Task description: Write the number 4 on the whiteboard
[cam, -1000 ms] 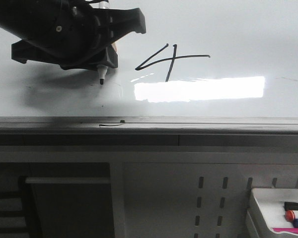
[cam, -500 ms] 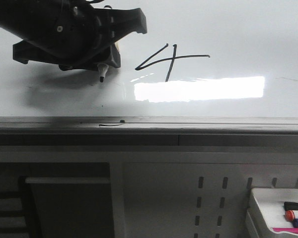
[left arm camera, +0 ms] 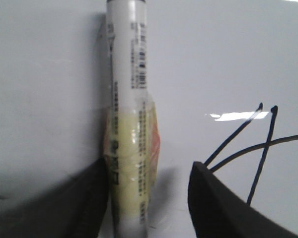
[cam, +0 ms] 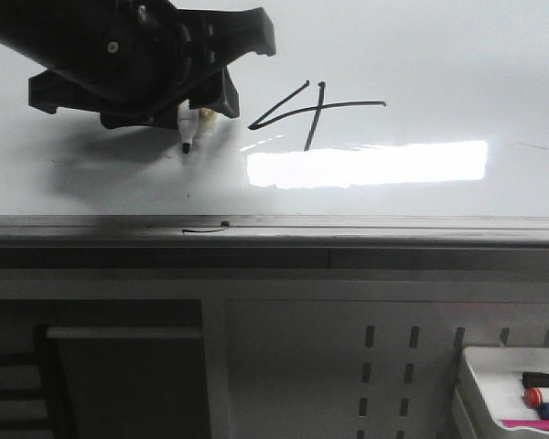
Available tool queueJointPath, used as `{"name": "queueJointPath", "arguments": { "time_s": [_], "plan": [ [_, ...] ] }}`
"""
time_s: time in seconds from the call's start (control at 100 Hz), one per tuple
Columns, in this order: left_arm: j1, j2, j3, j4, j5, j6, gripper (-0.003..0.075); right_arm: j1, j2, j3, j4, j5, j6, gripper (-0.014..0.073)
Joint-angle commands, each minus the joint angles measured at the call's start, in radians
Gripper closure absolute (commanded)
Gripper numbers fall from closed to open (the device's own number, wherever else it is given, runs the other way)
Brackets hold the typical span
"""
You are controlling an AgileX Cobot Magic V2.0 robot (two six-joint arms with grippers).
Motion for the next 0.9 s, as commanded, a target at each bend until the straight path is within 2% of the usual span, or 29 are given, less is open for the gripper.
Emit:
{"name": "queueJointPath", "arguments": {
  "time_s": [0.0,0.15,0.22,0.54,0.89],
  "plan": [
    [0.018,-0.005,-0.013,-0.004,-0.072,-0.008,0.0304,-0.006,-0.002,-0.027,0.0,-0.082,0.003,0.0654],
    [0.018,-0.005,-0.013,-0.004,-0.08,-0.008,0.019,-0.006,-0.002,-0.027,0.0,-0.082,0.003,0.0654],
    [0.018,-0.005,-0.013,0.005,-0.084,-0.006,0.0161,-0.006,-0.002,-0.027,0.0,-0.082,0.003,0.0654],
    [0.018,-0.024,-0.013,0.007,-0.086,0.016,0.0162,-0.006,-0.002,-0.027,0.0,-0.089,0.003,0.0654],
    [-0.011,-0.17,-0.013,0.066,-0.058,0.03,0.0162,-0.006,-0.002,-0.027,0.0,-0.093,0.003,0.0654]
  ]
}}
